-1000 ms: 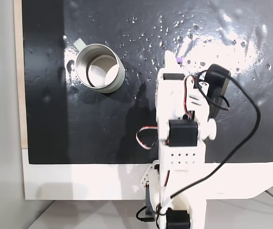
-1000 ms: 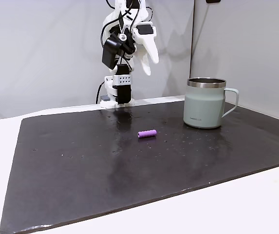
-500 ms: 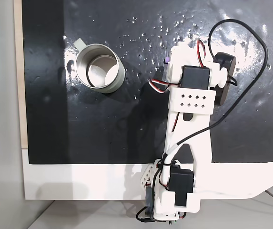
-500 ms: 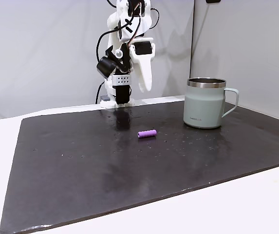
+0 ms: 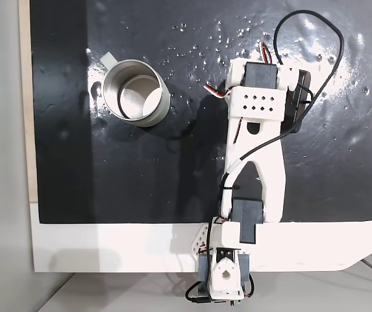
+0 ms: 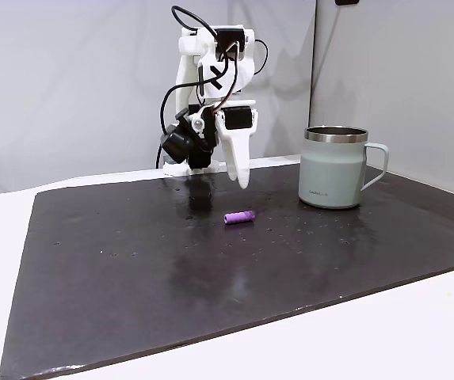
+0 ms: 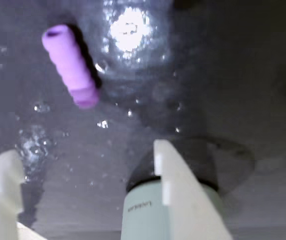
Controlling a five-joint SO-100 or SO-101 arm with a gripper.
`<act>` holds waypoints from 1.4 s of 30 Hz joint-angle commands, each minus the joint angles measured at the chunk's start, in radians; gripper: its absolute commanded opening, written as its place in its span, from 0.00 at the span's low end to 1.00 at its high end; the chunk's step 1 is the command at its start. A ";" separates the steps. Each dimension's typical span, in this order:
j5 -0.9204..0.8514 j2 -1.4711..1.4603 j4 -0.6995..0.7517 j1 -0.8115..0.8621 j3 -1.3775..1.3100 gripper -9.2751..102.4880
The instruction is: Grasp a pengrip and put it in the cup.
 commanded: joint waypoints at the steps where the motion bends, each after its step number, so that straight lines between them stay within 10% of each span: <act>1: -0.018 -0.066 -0.017 0.026 -0.118 0.32; 31: -0.054 -0.202 -0.106 0.035 -0.186 0.08; 42: -0.046 0.069 0.091 0.005 -0.255 0.08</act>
